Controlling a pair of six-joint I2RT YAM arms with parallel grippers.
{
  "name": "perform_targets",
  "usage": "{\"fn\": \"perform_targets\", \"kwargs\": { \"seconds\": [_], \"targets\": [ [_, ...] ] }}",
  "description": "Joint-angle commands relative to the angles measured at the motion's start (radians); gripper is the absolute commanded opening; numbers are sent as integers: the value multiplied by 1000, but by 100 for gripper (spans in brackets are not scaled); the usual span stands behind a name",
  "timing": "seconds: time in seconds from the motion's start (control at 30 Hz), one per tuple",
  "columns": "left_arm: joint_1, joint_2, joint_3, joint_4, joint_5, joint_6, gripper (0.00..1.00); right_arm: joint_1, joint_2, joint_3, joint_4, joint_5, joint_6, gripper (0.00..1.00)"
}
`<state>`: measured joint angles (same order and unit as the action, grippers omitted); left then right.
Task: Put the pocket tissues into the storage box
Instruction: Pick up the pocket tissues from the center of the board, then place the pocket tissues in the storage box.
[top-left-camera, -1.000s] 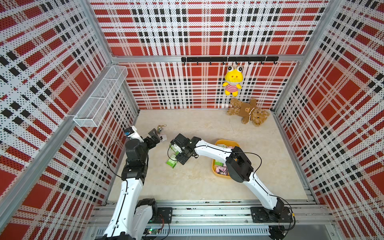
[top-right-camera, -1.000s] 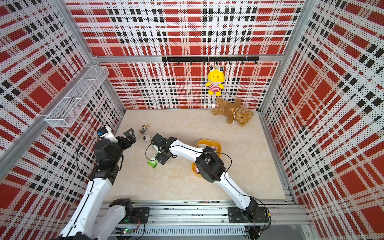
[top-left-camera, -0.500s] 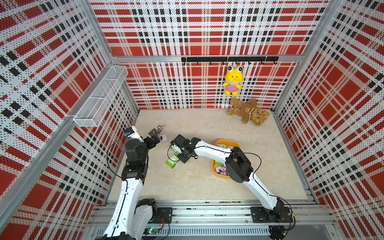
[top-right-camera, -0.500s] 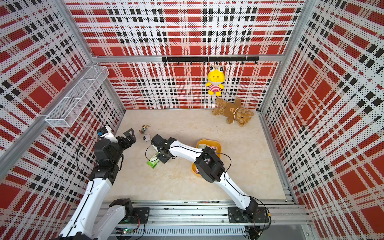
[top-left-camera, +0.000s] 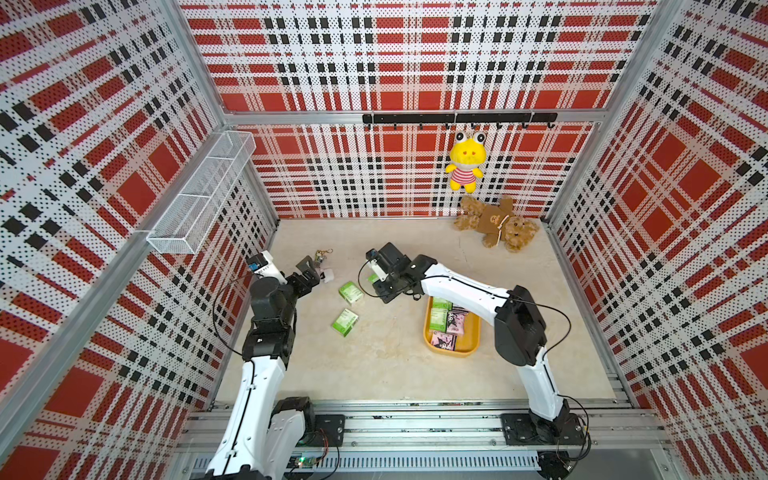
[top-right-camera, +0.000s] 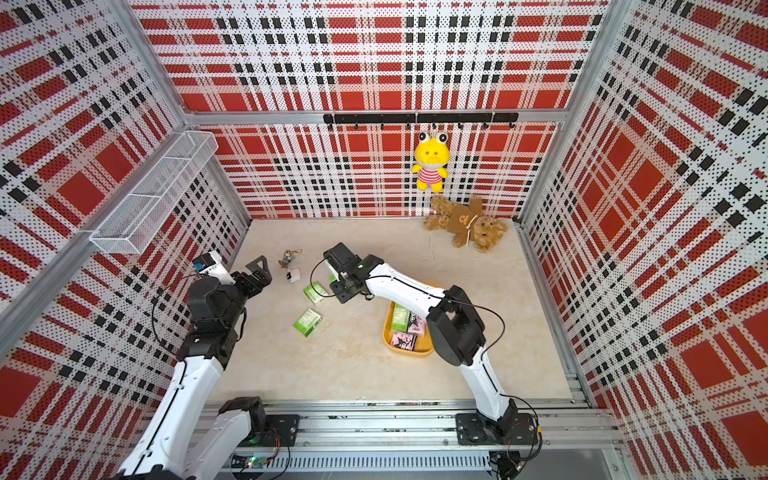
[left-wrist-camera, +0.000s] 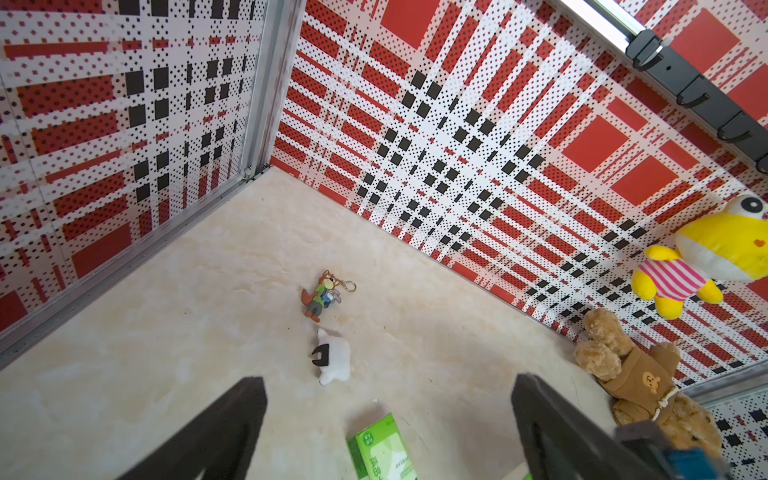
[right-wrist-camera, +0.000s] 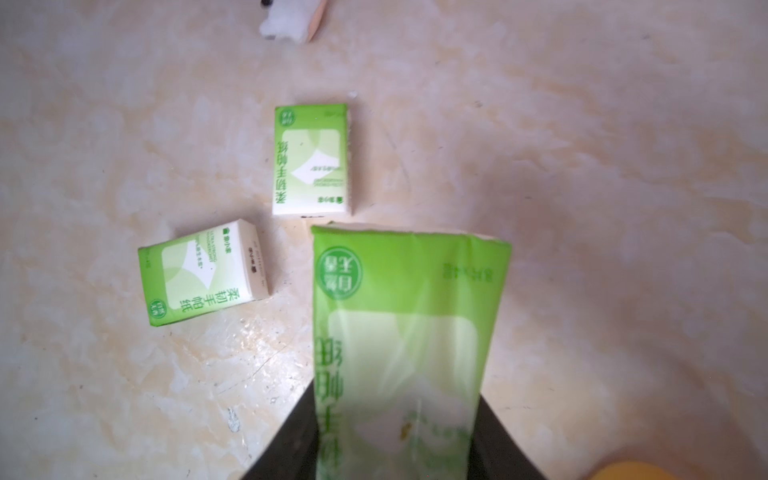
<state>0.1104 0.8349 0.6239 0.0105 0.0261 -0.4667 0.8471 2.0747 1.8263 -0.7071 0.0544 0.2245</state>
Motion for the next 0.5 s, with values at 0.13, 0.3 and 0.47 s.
{"fn": "perform_targets", "kwargs": {
  "seconds": [0.13,0.3,0.47],
  "targets": [
    [-5,1,29,3,10,-12,100,-77,-279,-301,-1,40,188,44],
    [-14,10,18,24,11,-27,100,-99,-437,-498,-63,86,359,47],
    [-34,19,15,42,6,-35,100,-147,-507,-661,-44,88,436,46]
  ]
}}
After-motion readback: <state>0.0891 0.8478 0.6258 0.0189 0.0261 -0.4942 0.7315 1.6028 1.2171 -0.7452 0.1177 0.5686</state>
